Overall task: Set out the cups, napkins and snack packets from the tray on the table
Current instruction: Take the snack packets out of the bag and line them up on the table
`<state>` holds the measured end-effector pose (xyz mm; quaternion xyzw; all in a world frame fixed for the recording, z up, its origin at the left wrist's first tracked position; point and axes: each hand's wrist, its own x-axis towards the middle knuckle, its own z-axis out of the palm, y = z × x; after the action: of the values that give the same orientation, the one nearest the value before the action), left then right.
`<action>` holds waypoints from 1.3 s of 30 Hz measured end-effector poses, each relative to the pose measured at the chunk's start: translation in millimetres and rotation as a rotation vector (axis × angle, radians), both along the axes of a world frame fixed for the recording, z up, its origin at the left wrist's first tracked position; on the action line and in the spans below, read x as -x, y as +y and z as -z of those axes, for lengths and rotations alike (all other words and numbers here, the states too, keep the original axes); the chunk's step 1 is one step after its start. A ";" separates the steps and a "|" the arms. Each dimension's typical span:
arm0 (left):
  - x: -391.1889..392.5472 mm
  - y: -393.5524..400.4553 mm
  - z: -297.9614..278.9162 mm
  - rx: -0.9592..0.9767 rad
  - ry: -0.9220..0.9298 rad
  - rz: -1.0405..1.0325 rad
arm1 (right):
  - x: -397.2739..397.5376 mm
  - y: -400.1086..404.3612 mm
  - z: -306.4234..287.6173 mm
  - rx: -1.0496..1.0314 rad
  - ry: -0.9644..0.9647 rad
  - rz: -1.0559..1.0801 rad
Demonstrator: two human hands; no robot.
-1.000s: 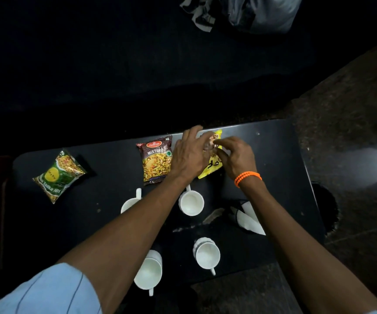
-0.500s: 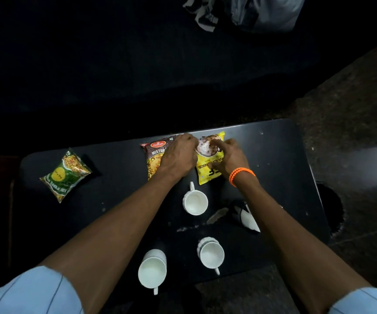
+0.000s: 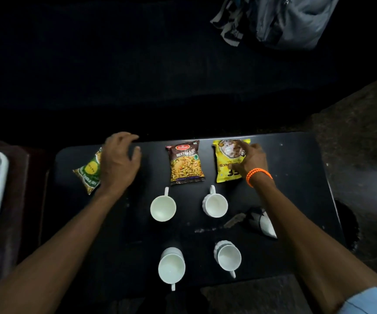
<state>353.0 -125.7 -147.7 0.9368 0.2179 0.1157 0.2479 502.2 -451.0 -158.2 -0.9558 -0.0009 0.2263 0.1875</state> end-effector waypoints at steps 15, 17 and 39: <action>92.8 101.9 35.4 0.679 0.421 -0.456 | 118.8 278.6 13.3 -0.440 0.500 -0.003; 92.3 93.9 35.8 0.735 0.448 -0.427 | 128.1 296.6 22.5 -0.430 0.483 0.030; 27.6 15.1 30.4 0.529 0.154 -0.159 | 110.0 242.1 1.7 -0.284 -0.050 -0.315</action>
<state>325.4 -110.7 -178.1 0.8257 0.3316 0.0024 0.4564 392.2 -208.9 -159.9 -0.9132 -0.1868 0.2268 0.2824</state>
